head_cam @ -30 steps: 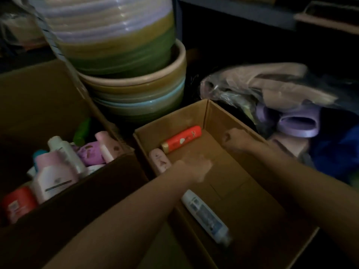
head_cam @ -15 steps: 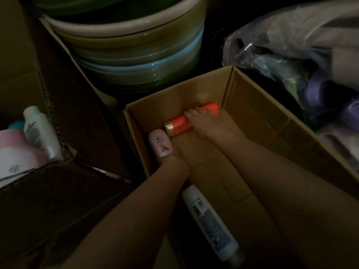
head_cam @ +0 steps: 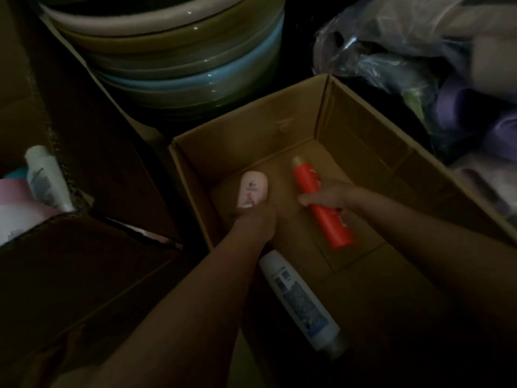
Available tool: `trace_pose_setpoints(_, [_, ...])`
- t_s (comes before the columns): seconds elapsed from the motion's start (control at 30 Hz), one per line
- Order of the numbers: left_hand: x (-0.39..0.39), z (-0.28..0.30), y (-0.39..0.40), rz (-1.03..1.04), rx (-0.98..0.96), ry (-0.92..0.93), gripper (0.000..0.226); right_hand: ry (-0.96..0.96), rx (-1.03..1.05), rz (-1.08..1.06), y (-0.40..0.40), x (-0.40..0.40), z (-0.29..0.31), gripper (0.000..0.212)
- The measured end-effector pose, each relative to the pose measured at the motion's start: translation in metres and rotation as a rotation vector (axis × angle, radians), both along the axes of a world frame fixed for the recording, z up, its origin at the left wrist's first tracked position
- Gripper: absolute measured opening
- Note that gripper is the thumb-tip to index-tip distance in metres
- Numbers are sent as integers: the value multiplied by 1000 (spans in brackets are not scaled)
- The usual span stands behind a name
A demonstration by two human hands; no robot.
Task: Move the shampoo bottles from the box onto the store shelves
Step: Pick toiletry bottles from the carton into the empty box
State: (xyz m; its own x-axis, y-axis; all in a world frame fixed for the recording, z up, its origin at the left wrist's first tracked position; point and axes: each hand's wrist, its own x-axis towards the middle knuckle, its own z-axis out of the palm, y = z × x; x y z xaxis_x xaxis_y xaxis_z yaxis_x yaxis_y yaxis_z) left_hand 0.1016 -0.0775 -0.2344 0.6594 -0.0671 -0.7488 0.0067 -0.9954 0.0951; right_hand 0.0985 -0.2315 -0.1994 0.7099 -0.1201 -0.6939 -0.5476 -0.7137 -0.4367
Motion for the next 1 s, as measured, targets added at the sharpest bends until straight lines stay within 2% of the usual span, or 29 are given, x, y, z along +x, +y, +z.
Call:
trace_pose_setpoints(0.07, [-8, 3, -5, -86, 75, -221, 62, -56, 67, -112, 14, -29, 7, 67])
trace_pose_setpoints(0.13, [-9, 1, -4, 33, -10, -295, 67, -40, 70, -91, 30, -49, 9, 67])
trace_pose_setpoints(0.2, [-10, -1, 0, 76, -16, -283, 69, 36, 98, -45, 44, -68, 8, 67])
trace_pose_setpoints(0.3, [-13, -6, 2, 154, -22, -131, 91, 96, 22, -21, 56, -90, -6, 73])
trace_pose_setpoints(0.47, [-10, 6, 8, 148, 3, -207, 70, 68, -56, -79, 71, -105, -29, 98])
trace_pose_setpoints(0.6, [-5, 19, 9, 115, -47, -125, 55, 27, -170, 35, 92, -115, -36, 105])
trace_pose_setpoints(0.7, [-5, 38, 8, 143, 24, -80, 78, -19, -316, 111, 107, -115, -41, 95])
trace_pose_setpoints(0.77, [-2, 45, 4, 150, -23, -76, 82, -47, -400, 170, 113, -111, -44, 89])
trace_pose_setpoints(0.83, [0, 52, -1, 144, -98, -91, 76, -36, -429, 169, 114, -106, -47, 93])
trace_pose_setpoints(0.9, [5, 57, -4, 126, -164, -114, 63, -33, -414, 114, 103, -100, -47, 102])
trace_pose_setpoints(0.97, [7, 65, -7, 123, -260, -106, 53, -69, -361, 30, 80, -95, -40, 99])
trace_pose_setpoints(1.0, [7, 70, -10, 142, -282, -103, 55, -101, -343, -36, 66, -92, -35, 98])
